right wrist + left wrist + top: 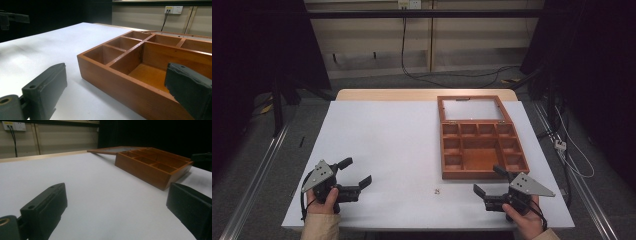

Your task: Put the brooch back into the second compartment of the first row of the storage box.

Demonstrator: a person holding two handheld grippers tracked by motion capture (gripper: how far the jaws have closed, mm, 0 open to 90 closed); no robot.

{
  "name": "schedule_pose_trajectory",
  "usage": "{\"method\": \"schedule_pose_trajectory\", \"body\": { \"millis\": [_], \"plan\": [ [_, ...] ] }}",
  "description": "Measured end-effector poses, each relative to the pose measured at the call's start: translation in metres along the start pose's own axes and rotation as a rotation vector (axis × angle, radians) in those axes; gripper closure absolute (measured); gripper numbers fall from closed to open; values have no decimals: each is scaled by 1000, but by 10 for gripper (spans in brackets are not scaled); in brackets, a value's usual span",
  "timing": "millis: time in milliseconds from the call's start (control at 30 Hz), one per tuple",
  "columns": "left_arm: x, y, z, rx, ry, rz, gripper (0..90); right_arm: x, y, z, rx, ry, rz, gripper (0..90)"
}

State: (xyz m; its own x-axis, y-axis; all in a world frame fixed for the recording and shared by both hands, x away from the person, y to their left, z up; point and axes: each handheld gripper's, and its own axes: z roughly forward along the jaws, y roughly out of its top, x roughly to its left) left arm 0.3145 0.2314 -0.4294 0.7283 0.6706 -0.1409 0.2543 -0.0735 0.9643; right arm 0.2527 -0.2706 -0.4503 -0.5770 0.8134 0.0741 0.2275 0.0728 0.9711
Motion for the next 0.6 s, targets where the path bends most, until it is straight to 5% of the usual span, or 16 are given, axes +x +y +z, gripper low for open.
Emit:
{"method": "schedule_pose_trajectory", "body": {
  "millis": [467, 600],
  "plan": [
    [0, 0, 0, 3, -1, 2, 29, 9, 9, 7, 5, 48, -33, 32],
    [0, 1, 1, 5, 2, 5, 30, 15, 10, 16, 57, 87, -40, 33]
  ]
}}
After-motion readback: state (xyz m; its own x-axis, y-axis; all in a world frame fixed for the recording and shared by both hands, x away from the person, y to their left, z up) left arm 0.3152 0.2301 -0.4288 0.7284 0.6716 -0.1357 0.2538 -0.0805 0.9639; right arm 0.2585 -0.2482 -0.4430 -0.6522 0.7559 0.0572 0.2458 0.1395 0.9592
